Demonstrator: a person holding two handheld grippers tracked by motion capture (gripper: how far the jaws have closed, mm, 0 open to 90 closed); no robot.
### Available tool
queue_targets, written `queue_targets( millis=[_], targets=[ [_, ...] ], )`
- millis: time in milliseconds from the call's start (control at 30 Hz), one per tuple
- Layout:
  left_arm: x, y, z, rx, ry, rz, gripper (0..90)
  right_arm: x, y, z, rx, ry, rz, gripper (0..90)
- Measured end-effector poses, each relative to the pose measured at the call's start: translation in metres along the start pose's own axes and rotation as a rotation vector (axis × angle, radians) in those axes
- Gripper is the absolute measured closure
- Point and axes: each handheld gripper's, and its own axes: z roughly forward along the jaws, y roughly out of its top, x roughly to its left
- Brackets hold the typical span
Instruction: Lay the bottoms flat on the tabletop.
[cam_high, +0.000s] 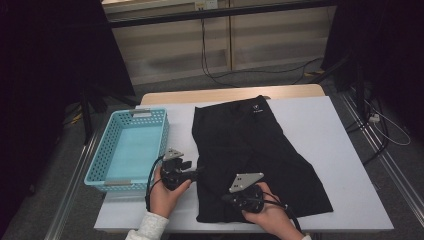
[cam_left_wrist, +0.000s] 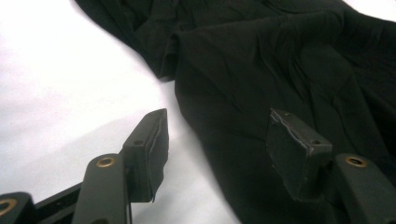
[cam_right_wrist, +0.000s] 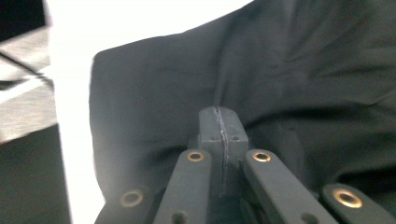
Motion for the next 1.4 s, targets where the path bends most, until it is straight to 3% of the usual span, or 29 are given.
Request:
queue_targets(
  millis=[100,433,500,533,567,600,667,867,900,967,1200,1267,1333,1400],
  targets=[
    [0.001,0.001,-0.001,0.0,0.0,0.001,39.5,0.01,-0.005,-0.005,0.016,0.065,-0.016,90.0],
    [0.002,0.001,-0.001,-0.001,0.023,-0.006,39.0,0.012,-0.008,-0.016,-0.002,0.12,-0.005,90.0],
    [0.002,0.0,0.0,0.008,0.033,-0.006,38.9,0.007,-0.007,-0.02,-0.03,0.079,-0.003,88.5],
    [0.002,-0.001,0.0,0.01,0.039,-0.009,39.0,0.004,-0.008,-0.022,-0.045,0.066,0.005,84.8],
    [0.003,-0.001,0.001,0.021,0.049,-0.005,39.8,0.0,-0.008,-0.025,-0.056,0.029,0.017,74.0],
    [0.003,-0.001,0.001,0.021,0.049,-0.005,40.5,-0.003,-0.008,-0.028,-0.066,0.005,0.018,71.9],
    [0.004,-0.002,0.001,0.027,0.062,-0.003,41.4,-0.006,-0.008,-0.03,-0.079,-0.011,0.028,70.5],
    [0.004,-0.003,0.004,0.026,0.065,-0.004,41.9,-0.023,-0.013,-0.037,-0.066,-0.149,0.074,67.4],
    [0.004,-0.002,0.004,0.04,0.06,0.016,41.6,-0.026,-0.015,-0.032,-0.053,-0.158,0.083,66.7],
    [0.004,-0.002,0.004,0.041,0.062,0.018,41.6,-0.026,-0.016,-0.026,-0.027,-0.18,0.072,65.8],
    [0.004,-0.003,0.003,0.041,0.06,0.014,41.9,-0.026,-0.01,-0.015,-0.011,-0.187,0.063,65.9],
    [0.004,-0.003,0.004,0.043,0.06,0.017,42.1,-0.027,-0.008,-0.016,-0.017,-0.184,0.081,62.1],
    [0.003,-0.003,0.005,0.039,0.06,0.013,42.2,-0.029,-0.006,-0.016,-0.035,-0.2,0.119,52.1],
    [0.003,-0.003,0.005,0.039,0.061,0.012,42.2,-0.03,-0.005,-0.013,-0.033,-0.216,0.119,53.3]
  ],
)
